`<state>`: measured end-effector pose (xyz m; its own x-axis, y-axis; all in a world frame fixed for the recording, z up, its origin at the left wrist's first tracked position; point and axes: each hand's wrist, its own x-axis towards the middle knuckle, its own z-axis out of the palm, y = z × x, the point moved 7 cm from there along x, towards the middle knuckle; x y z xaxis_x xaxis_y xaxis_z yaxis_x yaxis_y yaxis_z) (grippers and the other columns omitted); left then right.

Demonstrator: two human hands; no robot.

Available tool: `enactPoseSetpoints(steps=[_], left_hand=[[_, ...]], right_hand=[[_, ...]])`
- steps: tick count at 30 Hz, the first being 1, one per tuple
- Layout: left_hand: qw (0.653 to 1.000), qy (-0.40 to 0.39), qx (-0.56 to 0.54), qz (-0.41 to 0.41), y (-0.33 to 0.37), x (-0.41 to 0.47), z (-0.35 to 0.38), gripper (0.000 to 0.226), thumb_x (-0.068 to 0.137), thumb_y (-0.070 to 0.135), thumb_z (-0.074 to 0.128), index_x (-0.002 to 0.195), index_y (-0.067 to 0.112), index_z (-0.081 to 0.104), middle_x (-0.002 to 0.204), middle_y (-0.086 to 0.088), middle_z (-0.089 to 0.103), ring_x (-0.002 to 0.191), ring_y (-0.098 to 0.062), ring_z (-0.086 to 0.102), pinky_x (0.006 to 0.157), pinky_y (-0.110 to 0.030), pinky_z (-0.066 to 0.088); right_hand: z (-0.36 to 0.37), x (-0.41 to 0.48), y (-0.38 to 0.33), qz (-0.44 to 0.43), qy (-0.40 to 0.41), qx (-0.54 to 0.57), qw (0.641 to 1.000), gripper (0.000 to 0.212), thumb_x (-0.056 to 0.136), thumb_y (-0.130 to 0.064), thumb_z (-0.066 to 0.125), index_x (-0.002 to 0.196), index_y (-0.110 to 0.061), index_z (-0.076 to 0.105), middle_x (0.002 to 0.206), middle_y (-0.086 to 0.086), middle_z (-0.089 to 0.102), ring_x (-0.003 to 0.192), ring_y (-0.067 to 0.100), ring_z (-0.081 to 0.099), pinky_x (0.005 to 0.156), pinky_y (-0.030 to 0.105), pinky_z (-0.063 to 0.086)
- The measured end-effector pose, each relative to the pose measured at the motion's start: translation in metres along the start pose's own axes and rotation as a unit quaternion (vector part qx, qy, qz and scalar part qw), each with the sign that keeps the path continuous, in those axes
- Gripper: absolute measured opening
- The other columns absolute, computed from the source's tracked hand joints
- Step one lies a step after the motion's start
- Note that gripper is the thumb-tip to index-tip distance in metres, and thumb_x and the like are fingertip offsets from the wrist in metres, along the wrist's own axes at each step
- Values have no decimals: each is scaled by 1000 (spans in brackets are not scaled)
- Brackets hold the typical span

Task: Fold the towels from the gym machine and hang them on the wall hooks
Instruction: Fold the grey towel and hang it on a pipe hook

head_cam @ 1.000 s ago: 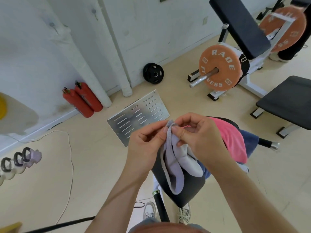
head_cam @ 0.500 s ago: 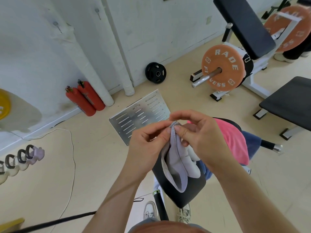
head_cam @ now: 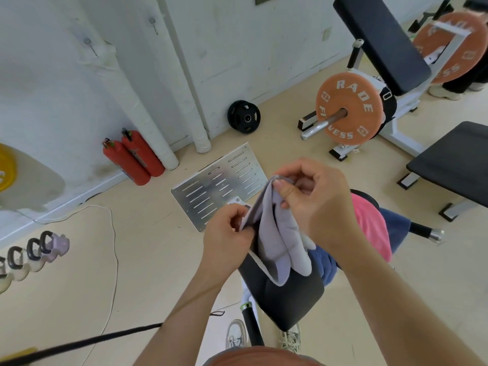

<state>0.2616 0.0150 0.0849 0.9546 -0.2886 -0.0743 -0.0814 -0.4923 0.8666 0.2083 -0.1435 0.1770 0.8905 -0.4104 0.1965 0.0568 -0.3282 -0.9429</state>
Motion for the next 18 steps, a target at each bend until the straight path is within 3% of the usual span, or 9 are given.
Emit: enactPoseSetpoints(steps=[4, 6, 8, 10, 12, 14, 18], left_hand=[[992, -53, 58, -94, -51, 8, -8, 20, 50, 10, 43, 63, 15, 56, 51, 10, 47, 57, -15, 41, 50, -25, 31], [981, -72, 38, -175, -73, 8, -17, 15, 60, 6, 46, 63, 15, 59, 48, 10, 48, 56, -17, 39, 49, -22, 30], [964, -81, 20, -254, -91, 12, -30, 19, 76, 1, 53, 70, 16, 62, 57, 4, 54, 55, -17, 44, 52, -21, 34], [953, -74, 23, -294, -93, 21, -46, 10, 83, 8, 56, 83, 15, 64, 64, -2, 58, 50, -13, 51, 49, -18, 39], [955, -44, 17, -292, -83, 40, -63, 11, 87, 14, 57, 92, 10, 66, 62, -5, 60, 40, -9, 49, 41, -14, 38], [966, 20, -11, -257, -65, 65, -85, 15, 88, 13, 57, 98, 5, 66, 59, -7, 58, 33, -7, 45, 36, -12, 36], [972, 149, -111, -141, -9, 99, -125, 22, 85, 7, 61, 106, 4, 64, 66, -13, 61, 35, -5, 51, 38, -13, 40]], right_hand=[[-29, 28, -3, -10, 73, -33, 997, 27, 87, -4, 64, 76, -29, 59, 75, 9, 65, 64, 27, 64, 60, 30, 53], [-43, 48, 8, -2, 93, -36, 995, 15, 89, -4, 61, 83, -18, 62, 79, 17, 65, 63, 30, 65, 55, 24, 51], [-47, 66, 26, 16, 78, -63, 995, 8, 90, -5, 60, 89, -12, 62, 78, 12, 63, 67, 32, 65, 56, 25, 54], [-45, 82, 48, 40, 52, -109, 992, 7, 90, -6, 58, 89, -13, 61, 75, -2, 58, 71, 29, 63, 68, 39, 57], [-42, 99, 62, 62, 34, -138, 988, 8, 91, -8, 57, 88, -16, 57, 74, -9, 54, 77, 28, 63, 78, 48, 55], [-43, 118, 60, 53, 38, -156, 986, 6, 92, -11, 56, 89, -16, 54, 75, -10, 53, 82, 30, 62, 81, 49, 52], [-64, 149, 36, -22, 124, -193, 973, 10, 90, -15, 53, 96, -14, 60, 96, 2, 60, 93, 20, 55, 85, 34, 46]])
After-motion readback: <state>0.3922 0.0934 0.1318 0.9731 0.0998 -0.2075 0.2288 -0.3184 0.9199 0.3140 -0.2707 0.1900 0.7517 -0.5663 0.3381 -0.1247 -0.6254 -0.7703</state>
